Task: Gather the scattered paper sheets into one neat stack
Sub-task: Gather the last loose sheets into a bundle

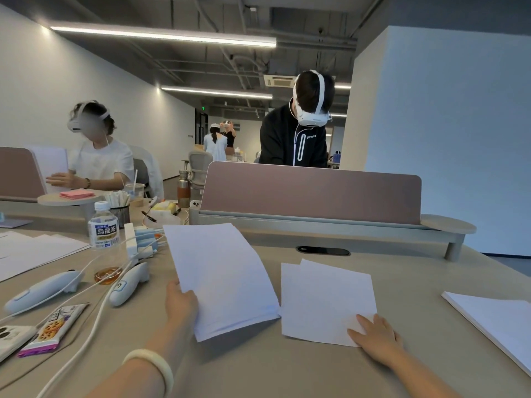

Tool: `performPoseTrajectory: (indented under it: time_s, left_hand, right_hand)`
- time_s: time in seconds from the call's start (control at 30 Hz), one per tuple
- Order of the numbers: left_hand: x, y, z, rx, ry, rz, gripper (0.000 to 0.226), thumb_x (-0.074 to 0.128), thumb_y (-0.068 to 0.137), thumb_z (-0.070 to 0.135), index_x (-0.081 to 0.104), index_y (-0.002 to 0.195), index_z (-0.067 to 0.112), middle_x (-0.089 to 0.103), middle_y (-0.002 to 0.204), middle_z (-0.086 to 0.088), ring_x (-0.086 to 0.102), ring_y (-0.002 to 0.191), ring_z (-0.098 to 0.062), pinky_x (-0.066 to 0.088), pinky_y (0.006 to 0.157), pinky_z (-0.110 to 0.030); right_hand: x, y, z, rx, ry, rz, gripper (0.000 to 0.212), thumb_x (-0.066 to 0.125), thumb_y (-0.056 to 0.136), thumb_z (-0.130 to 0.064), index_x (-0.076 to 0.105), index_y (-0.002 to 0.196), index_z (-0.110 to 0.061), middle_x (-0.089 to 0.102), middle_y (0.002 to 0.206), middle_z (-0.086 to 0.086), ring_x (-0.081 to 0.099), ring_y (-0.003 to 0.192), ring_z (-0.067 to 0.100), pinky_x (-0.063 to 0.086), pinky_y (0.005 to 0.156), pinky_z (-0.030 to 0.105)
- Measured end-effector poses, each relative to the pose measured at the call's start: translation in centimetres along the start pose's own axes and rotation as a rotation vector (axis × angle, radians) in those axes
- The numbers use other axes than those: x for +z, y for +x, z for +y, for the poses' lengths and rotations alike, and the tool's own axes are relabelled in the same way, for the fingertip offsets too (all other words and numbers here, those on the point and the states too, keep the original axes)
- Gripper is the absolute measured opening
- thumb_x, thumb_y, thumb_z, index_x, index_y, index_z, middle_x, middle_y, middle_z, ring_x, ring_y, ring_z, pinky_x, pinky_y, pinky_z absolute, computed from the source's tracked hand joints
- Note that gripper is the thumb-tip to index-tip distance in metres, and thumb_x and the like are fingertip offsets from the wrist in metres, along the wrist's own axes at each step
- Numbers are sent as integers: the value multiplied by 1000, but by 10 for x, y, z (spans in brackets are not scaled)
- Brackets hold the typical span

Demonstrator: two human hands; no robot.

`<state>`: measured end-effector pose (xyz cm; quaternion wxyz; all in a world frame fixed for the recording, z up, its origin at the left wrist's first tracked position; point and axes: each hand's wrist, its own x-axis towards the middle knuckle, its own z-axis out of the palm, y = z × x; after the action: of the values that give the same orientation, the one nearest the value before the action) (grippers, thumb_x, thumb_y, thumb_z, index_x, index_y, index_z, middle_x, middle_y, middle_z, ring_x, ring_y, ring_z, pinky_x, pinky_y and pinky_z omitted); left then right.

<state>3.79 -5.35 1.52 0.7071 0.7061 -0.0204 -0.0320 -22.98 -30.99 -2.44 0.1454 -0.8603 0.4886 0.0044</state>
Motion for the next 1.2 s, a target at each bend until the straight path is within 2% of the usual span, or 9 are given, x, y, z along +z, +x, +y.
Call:
performPoseTrajectory:
  time_s: [0.33,0.47,0.63,0.87,0.97,1.03,1.1,1.13,1.2]
  left_hand:
    - [21,-10,14,41,-83,-176,33,42,90,-7,44,120,5,57,108,-15,54,93,-27,41,77,-31]
    - [41,-29,-4,16,101,-345,26,42,90,-4,44,111,11,60,104,-18,57,84,-30,46,70,-35]
    - [58,-40,-24,59,537,-566,46,55,83,8,48,128,3,55,133,-11,54,119,-28,45,93,-31]
    - [70,-64,0,-234,128,-681,78,64,86,4,16,147,1,34,149,-14,35,136,-30,33,105,-34]
    - [69,-59,1,-326,-56,-638,96,76,65,-7,21,144,-4,52,125,-16,53,111,-31,42,88,-35]
    - [64,-56,1,-379,-92,-607,72,75,67,-5,41,131,-7,58,111,-17,58,94,-30,45,75,-32]
    - [56,-53,4,-400,-101,-576,18,72,74,-3,61,88,-7,68,76,-18,58,61,-25,46,54,-24]
    - [54,-50,0,-400,-104,-551,13,68,79,-2,58,71,-2,63,56,-12,53,47,-20,42,45,-20]
    - [52,-44,-1,-424,-120,-554,19,68,82,4,55,67,1,53,53,-9,45,44,-21,39,46,-23]
  right_hand:
    - [-3,-3,-4,-3,49,17,63,39,89,-56,21,147,-37,4,159,6,0,147,23,8,119,39]
    - [-1,-7,-13,-93,29,-33,63,46,87,-54,27,145,-38,16,157,1,11,146,21,14,118,39]
    - [-4,3,-13,-123,426,-80,56,53,91,-28,34,143,-20,40,148,0,40,134,17,33,110,31]
    - [-7,-3,-40,-133,657,-205,65,57,92,-26,23,147,-15,33,150,8,36,137,20,35,103,29]
    - [-15,-15,-51,-137,664,-184,68,56,92,-23,19,148,-12,34,148,12,40,133,21,39,89,23]
    - [-25,-28,-56,-151,688,-180,60,53,94,-17,23,144,-4,38,145,13,44,126,22,39,77,20]
    - [-33,-36,-58,-161,729,-181,53,51,95,-12,27,141,2,41,143,14,44,128,26,36,82,21]
    - [-34,-39,-58,-157,745,-183,53,52,95,-11,28,140,3,41,142,15,44,129,28,37,87,23]
    - [-34,-42,-59,-144,776,-197,53,52,94,-9,28,140,3,42,141,17,46,125,29,40,86,25]
